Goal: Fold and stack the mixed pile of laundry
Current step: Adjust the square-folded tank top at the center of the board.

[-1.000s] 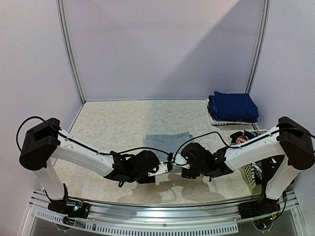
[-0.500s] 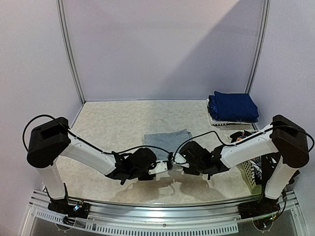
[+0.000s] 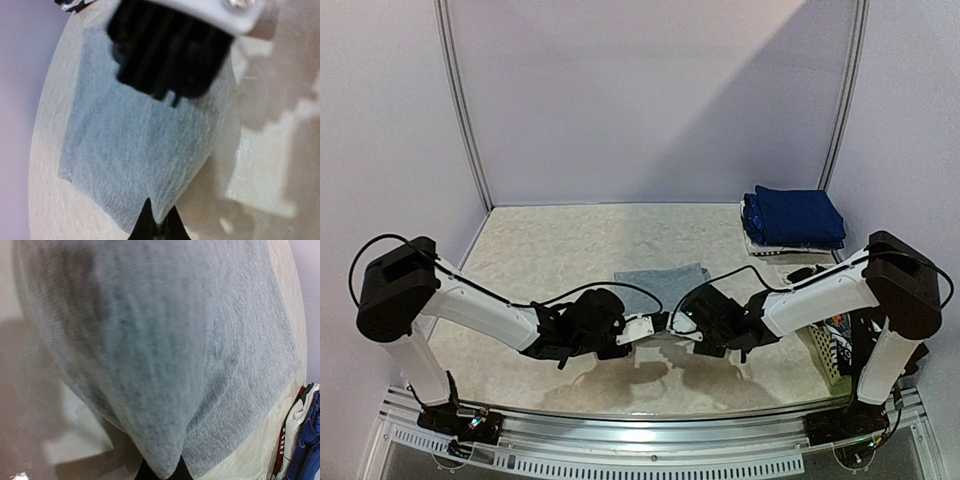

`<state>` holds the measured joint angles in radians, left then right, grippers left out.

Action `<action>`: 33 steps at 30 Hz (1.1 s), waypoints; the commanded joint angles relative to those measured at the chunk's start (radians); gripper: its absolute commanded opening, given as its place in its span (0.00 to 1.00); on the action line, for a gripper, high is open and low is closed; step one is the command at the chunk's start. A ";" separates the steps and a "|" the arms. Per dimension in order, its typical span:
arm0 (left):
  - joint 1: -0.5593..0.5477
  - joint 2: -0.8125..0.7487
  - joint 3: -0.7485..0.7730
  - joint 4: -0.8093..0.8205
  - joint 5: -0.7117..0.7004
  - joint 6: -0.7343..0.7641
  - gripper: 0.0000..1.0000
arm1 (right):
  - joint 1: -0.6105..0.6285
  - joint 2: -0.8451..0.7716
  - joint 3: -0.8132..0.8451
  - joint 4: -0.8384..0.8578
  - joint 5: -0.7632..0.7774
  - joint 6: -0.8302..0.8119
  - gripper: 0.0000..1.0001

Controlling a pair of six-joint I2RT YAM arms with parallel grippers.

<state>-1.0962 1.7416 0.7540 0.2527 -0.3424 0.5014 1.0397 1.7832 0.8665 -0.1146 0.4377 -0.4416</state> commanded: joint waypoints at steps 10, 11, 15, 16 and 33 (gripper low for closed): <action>0.015 -0.300 0.135 -0.250 0.032 -0.054 0.00 | -0.006 -0.222 0.284 -0.467 -0.013 0.069 0.00; 0.015 -0.307 0.151 -0.284 0.028 -0.047 0.00 | -0.007 -0.233 0.310 -0.480 -0.004 0.058 0.00; 0.023 -0.301 0.241 -0.367 0.023 -0.023 0.00 | -0.019 -0.259 0.399 -0.529 0.018 -0.004 0.00; 0.026 -0.298 0.264 -0.383 0.022 -0.014 0.00 | -0.025 -0.261 0.424 -0.543 0.024 -0.013 0.00; 0.277 -0.090 0.657 -0.515 0.205 0.104 0.00 | -0.262 -0.140 0.713 -0.467 -0.039 -0.295 0.00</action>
<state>-0.8848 1.5784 1.3197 -0.2226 -0.2031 0.5617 0.8494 1.5791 1.4986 -0.6434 0.4454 -0.6540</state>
